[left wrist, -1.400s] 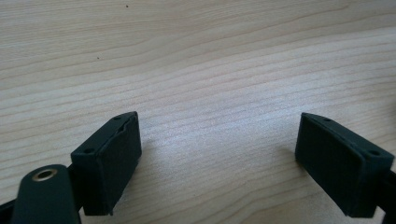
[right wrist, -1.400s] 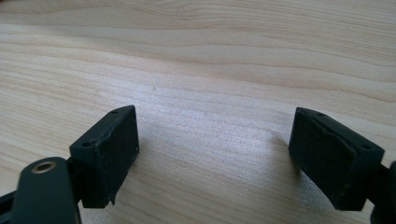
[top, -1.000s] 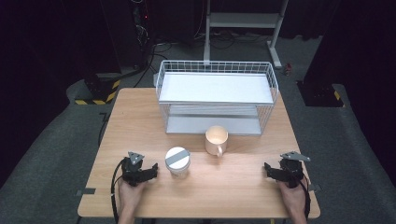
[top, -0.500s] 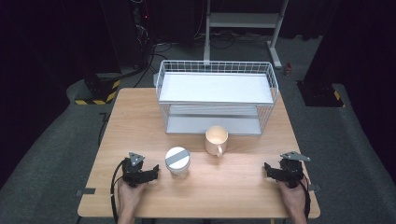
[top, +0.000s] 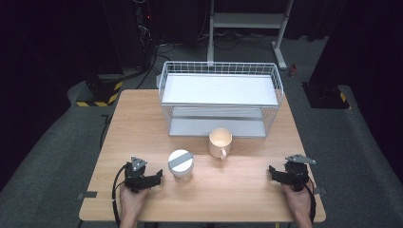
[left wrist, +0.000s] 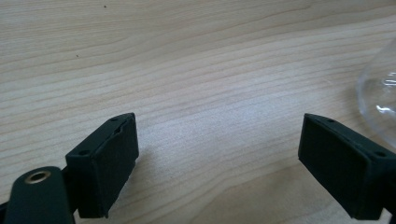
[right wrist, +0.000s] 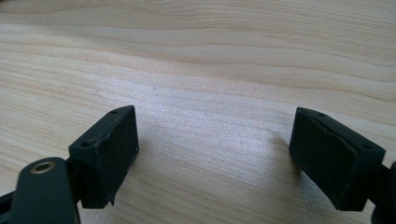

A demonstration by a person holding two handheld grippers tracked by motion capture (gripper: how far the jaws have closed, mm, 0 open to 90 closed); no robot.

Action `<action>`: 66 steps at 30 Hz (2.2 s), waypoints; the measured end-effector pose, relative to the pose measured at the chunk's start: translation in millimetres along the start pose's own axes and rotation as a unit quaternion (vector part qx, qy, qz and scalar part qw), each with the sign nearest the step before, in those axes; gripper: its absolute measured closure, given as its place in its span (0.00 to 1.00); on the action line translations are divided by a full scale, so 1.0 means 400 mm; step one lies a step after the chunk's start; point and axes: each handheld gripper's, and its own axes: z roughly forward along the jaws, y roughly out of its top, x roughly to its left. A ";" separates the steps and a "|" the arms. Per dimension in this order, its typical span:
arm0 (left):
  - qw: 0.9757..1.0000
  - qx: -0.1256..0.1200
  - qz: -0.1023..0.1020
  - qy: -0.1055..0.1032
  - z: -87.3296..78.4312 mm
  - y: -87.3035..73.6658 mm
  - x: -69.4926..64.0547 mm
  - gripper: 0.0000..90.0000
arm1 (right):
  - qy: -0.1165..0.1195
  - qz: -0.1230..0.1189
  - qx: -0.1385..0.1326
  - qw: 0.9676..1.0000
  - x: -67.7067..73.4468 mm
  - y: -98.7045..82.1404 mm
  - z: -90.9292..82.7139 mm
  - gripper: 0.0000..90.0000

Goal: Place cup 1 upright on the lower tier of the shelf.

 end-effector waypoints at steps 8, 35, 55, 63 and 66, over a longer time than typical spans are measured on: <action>1.000 0.003 0.008 -0.002 -0.016 -0.005 -0.007 0.14 | 0.000 0.000 0.000 1.000 0.000 0.000 0.000 0.17; 1.000 0.000 0.007 -0.018 -0.068 -0.027 -0.042 0.04 | 0.000 0.000 0.000 1.000 0.000 0.000 0.000 0.17; 0.998 0.009 0.029 -0.048 -0.074 -0.040 -0.104 0.04 | 0.000 0.000 0.000 1.000 0.000 0.000 0.000 0.17; 0.998 0.006 0.037 -0.059 -0.074 -0.034 -0.132 0.04 | 0.000 0.000 0.000 1.000 0.000 0.000 0.000 0.17; 0.997 0.006 0.040 -0.063 -0.074 -0.032 -0.139 0.04 | 0.000 0.000 0.000 1.000 0.000 0.000 0.000 0.17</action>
